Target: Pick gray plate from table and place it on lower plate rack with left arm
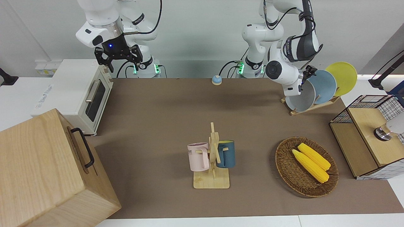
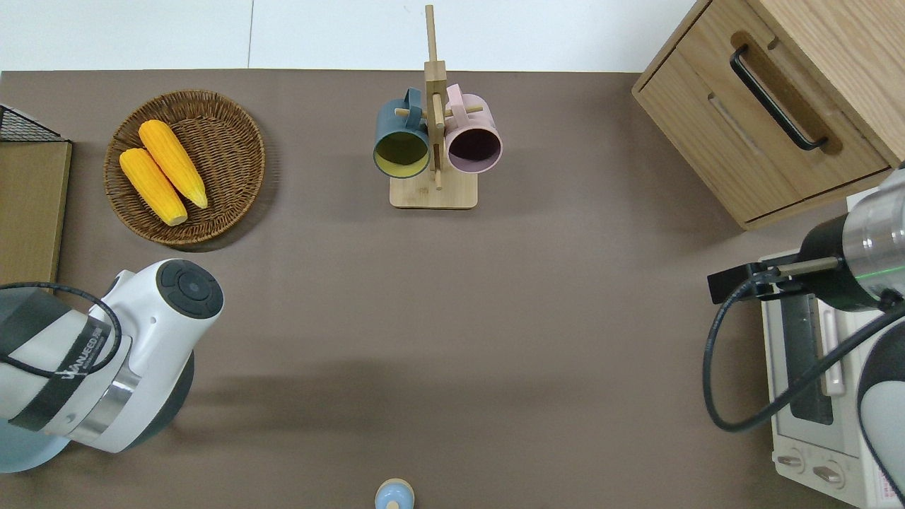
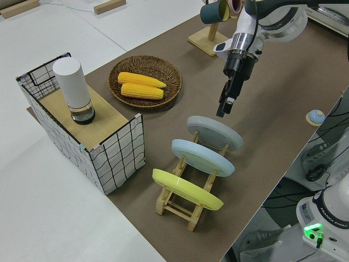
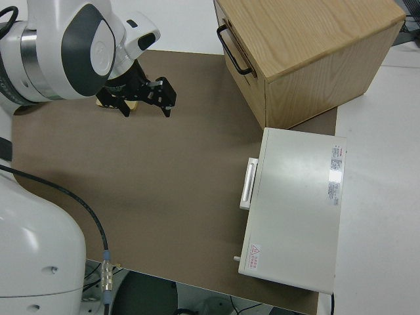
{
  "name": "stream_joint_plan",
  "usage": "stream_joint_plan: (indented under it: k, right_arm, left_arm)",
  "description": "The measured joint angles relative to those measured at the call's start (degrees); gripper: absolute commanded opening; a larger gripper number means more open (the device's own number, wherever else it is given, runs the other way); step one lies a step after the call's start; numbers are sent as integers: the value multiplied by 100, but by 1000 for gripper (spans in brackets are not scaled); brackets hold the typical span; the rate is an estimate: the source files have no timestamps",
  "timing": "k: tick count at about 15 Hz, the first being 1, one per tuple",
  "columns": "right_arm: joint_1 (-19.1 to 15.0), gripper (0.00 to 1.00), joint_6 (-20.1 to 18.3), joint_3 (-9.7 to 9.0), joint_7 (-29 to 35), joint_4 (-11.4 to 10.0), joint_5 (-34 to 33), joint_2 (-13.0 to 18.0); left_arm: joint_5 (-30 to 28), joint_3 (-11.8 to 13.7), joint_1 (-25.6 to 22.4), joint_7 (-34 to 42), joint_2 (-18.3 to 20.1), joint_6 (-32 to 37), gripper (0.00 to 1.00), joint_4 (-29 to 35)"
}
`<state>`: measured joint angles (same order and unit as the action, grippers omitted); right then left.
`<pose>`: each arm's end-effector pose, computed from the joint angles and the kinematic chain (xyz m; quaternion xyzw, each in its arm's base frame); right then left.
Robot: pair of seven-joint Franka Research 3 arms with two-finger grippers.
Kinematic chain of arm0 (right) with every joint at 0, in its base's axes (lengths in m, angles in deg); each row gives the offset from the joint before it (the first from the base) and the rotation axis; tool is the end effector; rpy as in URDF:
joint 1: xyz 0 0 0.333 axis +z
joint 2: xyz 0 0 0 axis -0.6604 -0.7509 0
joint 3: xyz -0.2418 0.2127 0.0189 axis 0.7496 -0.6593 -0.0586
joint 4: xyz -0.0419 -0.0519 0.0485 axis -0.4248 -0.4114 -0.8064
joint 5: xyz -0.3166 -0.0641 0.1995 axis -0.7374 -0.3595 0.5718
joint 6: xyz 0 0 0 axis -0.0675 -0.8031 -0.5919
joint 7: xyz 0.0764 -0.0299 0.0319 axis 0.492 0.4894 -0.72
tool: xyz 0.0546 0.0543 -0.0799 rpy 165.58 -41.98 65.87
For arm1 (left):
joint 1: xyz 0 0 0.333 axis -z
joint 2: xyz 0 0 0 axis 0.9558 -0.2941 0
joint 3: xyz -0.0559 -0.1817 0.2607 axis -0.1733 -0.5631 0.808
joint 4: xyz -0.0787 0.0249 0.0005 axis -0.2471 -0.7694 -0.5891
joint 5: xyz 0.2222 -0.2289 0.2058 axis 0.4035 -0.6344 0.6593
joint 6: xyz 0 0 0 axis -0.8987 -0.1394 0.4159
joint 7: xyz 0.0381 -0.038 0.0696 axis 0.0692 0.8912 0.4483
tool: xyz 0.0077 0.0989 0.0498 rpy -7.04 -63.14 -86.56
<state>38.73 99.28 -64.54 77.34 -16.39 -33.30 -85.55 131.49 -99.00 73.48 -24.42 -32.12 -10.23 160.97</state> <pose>0.5136 0.0737 0.6560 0.9986 0.0411 -0.0319 0.0055 0.4511 0.0040 0.4233 -0.8549 -0.1979 0.0579 0.4760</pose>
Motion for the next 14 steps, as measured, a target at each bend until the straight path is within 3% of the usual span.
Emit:
stream_joint_plan:
  k: [6, 14]
  right_arm:
    - [0, 990, 0, 0, 0, 0, 0, 0]
    - [0, 990, 0, 0, 0, 0, 0, 0]
  left_arm:
    - [-232, -121, 56, 349, 47, 58, 993, -437]
    - [-1879, -164, 63, 613, 82, 93, 993, -1826]
